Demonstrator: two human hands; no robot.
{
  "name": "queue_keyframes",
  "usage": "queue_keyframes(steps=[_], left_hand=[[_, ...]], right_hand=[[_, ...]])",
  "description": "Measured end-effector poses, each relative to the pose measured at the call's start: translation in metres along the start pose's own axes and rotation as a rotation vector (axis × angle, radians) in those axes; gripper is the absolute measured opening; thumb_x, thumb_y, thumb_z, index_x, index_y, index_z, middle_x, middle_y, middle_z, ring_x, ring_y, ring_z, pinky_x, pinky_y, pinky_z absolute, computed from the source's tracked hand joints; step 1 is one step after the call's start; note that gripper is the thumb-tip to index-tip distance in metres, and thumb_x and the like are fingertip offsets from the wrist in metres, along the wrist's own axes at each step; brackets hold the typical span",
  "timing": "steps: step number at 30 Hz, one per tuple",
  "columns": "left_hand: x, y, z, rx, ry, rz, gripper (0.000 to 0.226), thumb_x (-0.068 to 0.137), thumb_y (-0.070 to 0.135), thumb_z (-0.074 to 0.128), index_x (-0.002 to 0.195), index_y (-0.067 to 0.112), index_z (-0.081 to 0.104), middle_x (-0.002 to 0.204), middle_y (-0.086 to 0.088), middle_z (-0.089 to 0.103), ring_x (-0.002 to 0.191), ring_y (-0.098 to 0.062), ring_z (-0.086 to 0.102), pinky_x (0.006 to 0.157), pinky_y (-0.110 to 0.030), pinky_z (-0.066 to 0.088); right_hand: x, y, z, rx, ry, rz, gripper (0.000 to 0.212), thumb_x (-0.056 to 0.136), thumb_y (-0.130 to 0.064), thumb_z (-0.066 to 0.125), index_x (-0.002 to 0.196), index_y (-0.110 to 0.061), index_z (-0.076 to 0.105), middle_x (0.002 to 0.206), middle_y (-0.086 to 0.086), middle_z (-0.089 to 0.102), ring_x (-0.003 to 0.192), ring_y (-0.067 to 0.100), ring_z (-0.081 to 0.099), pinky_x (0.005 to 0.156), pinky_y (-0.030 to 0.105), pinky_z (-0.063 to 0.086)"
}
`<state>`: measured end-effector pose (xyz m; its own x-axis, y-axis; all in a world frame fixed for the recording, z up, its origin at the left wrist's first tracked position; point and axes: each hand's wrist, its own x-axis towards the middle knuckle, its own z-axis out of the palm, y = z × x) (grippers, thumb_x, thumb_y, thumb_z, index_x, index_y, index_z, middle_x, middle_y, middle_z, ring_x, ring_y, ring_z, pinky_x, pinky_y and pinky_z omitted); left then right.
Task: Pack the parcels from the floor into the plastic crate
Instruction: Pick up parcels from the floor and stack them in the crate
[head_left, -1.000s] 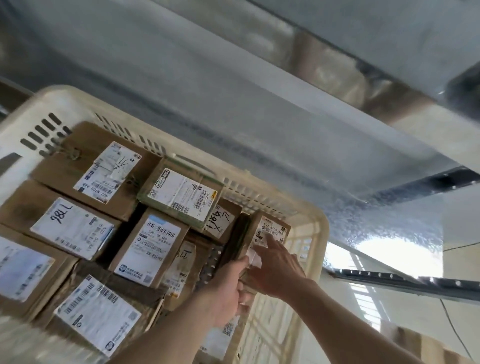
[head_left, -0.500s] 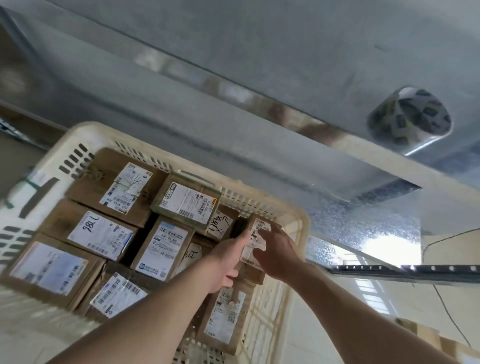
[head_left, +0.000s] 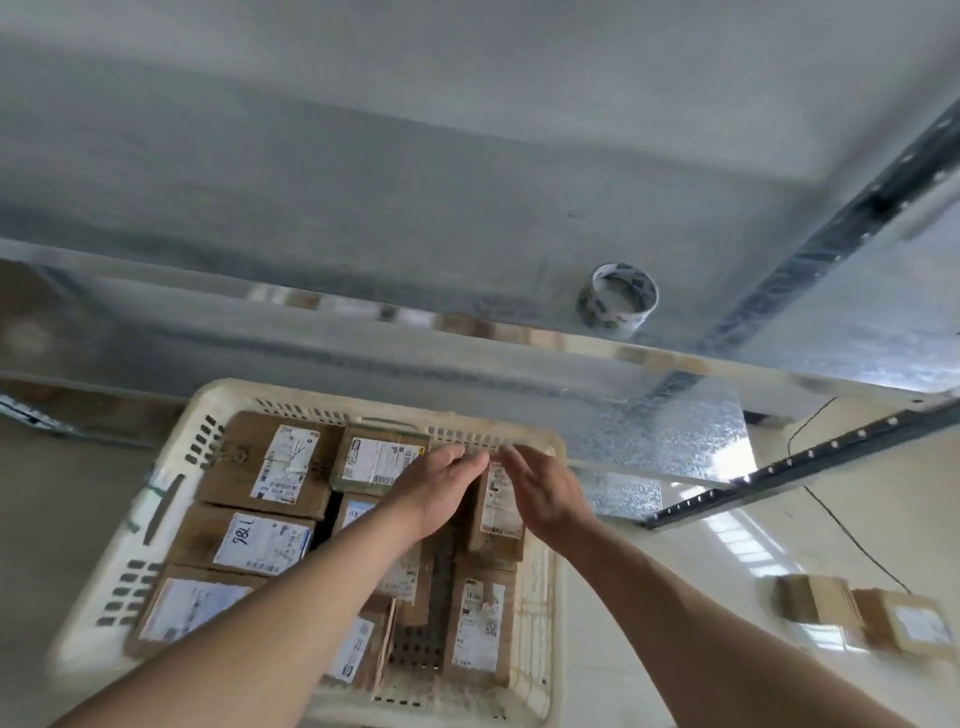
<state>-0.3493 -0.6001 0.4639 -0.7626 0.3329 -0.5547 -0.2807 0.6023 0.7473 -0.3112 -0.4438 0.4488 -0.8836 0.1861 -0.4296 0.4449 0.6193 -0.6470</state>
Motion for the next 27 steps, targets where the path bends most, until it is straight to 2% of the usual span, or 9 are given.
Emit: queue_keyframes(steps=[3, 8, 10, 14, 17, 20, 24, 27], left_hand=[[-0.02, 0.022, -0.01, 0.075, -0.008, 0.059, 0.069, 0.096, 0.063, 0.036, 0.148, 0.017, 0.04, 0.153, -0.003, 0.041, 0.139, -0.022, 0.04, 0.114, -0.039, 0.032], [-0.056, 0.066, -0.013, 0.107, 0.006, 0.157, 0.064, 0.099, 0.056, 0.038, 0.146, 0.014, 0.043, 0.151, -0.005, 0.045, 0.137, -0.022, 0.041, 0.108, -0.032, 0.032], [-0.072, 0.081, -0.009, 0.097, 0.007, 0.197, 0.06, 0.1, 0.052, 0.041, 0.145, 0.013, 0.046, 0.149, -0.005, 0.046, 0.136, -0.021, 0.042, 0.106, -0.03, 0.031], [-0.104, 0.106, 0.012, 0.107, 0.022, 0.259, 0.055, 0.099, 0.051, 0.045, 0.139, 0.015, 0.052, 0.145, -0.003, 0.051, 0.133, -0.02, 0.045, 0.104, -0.029, 0.033], [-0.13, 0.123, 0.039, 0.131, 0.011, 0.28, 0.054, 0.098, 0.052, 0.046, 0.138, 0.016, 0.054, 0.144, -0.002, 0.052, 0.132, -0.02, 0.046, 0.105, -0.03, 0.033], [-0.159, 0.142, 0.075, 0.142, -0.012, 0.321, 0.052, 0.098, 0.051, 0.047, 0.137, 0.017, 0.056, 0.141, -0.002, 0.054, 0.126, -0.016, 0.048, 0.105, -0.031, 0.035], [-0.194, 0.168, 0.128, 0.13, -0.055, 0.371, 0.049, 0.098, 0.049, 0.049, 0.135, 0.017, 0.058, 0.138, 0.0, 0.056, 0.116, -0.011, 0.048, 0.105, -0.034, 0.04], [-0.217, 0.185, 0.165, 0.169, -0.104, 0.43, 0.05, 0.098, 0.048, 0.048, 0.134, 0.015, 0.058, 0.132, 0.004, 0.056, 0.115, -0.01, 0.047, 0.1, -0.026, 0.035]], right_hand=[[-0.028, -0.014, -0.024, 0.074, 0.079, -0.037, 0.06, 0.107, -0.053, 0.031, 0.131, -0.008, 0.064, 0.132, 0.012, 0.067, 0.122, 0.031, 0.061, 0.095, 0.036, 0.049], [-0.073, -0.02, -0.063, 0.108, 0.182, -0.018, 0.06, 0.107, -0.054, 0.031, 0.138, -0.012, 0.061, 0.139, 0.013, 0.063, 0.128, 0.032, 0.057, 0.104, 0.04, 0.047], [-0.094, -0.018, -0.078, 0.145, 0.222, -0.013, 0.06, 0.107, -0.053, 0.031, 0.134, -0.009, 0.063, 0.135, 0.016, 0.065, 0.124, 0.034, 0.059, 0.104, 0.043, 0.047], [-0.144, 0.001, -0.11, 0.173, 0.308, -0.015, 0.059, 0.109, -0.048, 0.031, 0.127, -0.003, 0.065, 0.13, 0.017, 0.067, 0.123, 0.036, 0.059, 0.1, 0.04, 0.046], [-0.188, 0.025, -0.129, 0.222, 0.342, -0.032, 0.052, 0.108, -0.049, 0.03, 0.111, -0.017, 0.071, 0.111, 0.008, 0.071, 0.113, 0.032, 0.06, 0.095, 0.037, 0.045], [-0.232, 0.055, -0.151, 0.243, 0.415, 0.002, 0.059, 0.109, -0.047, 0.032, 0.127, -0.002, 0.065, 0.131, 0.017, 0.066, 0.125, 0.035, 0.058, 0.104, 0.04, 0.045], [-0.288, 0.093, -0.175, 0.246, 0.472, 0.055, 0.053, 0.109, -0.047, 0.031, 0.1, -0.011, 0.069, 0.105, 0.01, 0.064, 0.103, 0.026, 0.059, 0.086, 0.034, 0.044], [-0.324, 0.119, -0.192, 0.29, 0.549, 0.103, 0.058, 0.109, -0.046, 0.033, 0.121, -0.002, 0.068, 0.117, 0.014, 0.068, 0.112, 0.028, 0.06, 0.091, 0.034, 0.045]])
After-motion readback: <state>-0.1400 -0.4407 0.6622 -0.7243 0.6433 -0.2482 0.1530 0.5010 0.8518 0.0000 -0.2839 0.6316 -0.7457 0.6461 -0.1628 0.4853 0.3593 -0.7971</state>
